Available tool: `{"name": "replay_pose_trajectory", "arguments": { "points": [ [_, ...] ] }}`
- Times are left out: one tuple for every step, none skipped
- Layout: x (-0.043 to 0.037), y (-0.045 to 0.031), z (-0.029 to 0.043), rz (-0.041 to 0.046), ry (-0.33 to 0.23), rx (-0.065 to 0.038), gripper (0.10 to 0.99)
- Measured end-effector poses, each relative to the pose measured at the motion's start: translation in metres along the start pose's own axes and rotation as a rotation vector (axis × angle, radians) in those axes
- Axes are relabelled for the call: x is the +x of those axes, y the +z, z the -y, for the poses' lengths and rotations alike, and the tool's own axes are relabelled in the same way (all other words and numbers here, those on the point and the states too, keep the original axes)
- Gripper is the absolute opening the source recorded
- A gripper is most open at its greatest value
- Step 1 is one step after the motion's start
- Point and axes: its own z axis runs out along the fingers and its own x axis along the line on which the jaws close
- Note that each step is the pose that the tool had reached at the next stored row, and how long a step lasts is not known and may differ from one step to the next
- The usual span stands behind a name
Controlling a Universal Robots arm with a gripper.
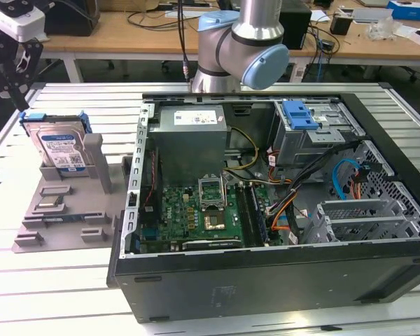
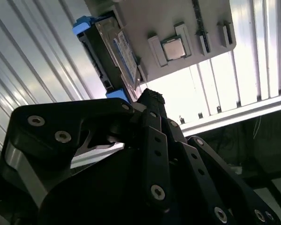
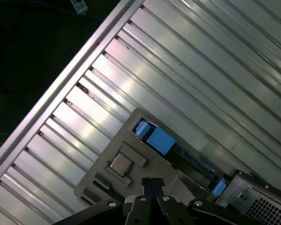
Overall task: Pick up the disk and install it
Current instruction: 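Pick up the disk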
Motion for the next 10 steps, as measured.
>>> {"name": "replay_pose_trajectory", "arguments": {
  "points": [
    [0.0, 0.0, 0.0, -0.0003, -0.018, 0.0, 0.102],
    [0.0, 0.0, 0.0, -0.0006, -0.036, -0.001, 0.102],
    [0.0, 0.0, 0.0, -0.0009, -0.051, -0.001, 0.102],
    [0.0, 0.0001, 0.0, -0.0013, -0.078, -0.002, 0.102],
    [0.0, 0.0001, 0.0, -0.0016, -0.092, -0.002, 0.102],
    [0.0, 0.0001, 0.0, -0.0019, -0.109, -0.003, 0.102],
    [0.0, 0.0001, 0.0, -0.0023, -0.129, -0.003, 0.102],
    [0.0, 0.0001, 0.0, -0.0025, -0.145, -0.004, 0.102],
    [0.0, 0.0001, 0.0, -0.0033, -0.188, -0.005, 0.102],
    [0.0, 0.0001, 0.0, -0.0038, -0.219, -0.006, 0.102]
  ]
}}
